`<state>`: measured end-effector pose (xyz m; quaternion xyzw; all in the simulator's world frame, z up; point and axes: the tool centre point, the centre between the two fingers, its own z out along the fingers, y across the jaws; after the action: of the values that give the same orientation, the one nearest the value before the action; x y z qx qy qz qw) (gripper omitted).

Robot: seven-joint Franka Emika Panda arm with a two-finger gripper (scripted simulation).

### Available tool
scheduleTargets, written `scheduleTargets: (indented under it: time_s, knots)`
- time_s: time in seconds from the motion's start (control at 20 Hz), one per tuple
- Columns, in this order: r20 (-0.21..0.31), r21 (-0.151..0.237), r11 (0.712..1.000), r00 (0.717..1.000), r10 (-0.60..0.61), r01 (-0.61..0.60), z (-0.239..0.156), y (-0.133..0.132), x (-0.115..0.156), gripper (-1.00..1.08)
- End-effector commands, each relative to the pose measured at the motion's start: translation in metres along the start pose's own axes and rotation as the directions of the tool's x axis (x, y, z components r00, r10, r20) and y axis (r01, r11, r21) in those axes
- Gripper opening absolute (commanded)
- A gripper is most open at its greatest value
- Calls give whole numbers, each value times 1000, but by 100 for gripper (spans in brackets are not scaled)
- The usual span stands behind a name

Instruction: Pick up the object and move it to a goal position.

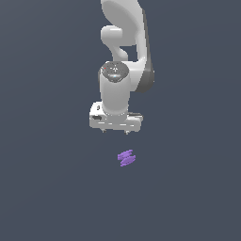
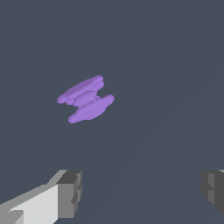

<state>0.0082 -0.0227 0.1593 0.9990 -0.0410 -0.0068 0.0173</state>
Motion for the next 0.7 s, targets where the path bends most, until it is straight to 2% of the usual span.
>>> scheduleTargets:
  time_s: [0.0,0.3,0.65]
  knots:
    - [0,3,999,999,46,-46,3,-2,3,100]
    - [2,10,981,981,192,-192,11,-10,13,100]
    - [5,18,929,929,370,-370,23,-19,26,100]
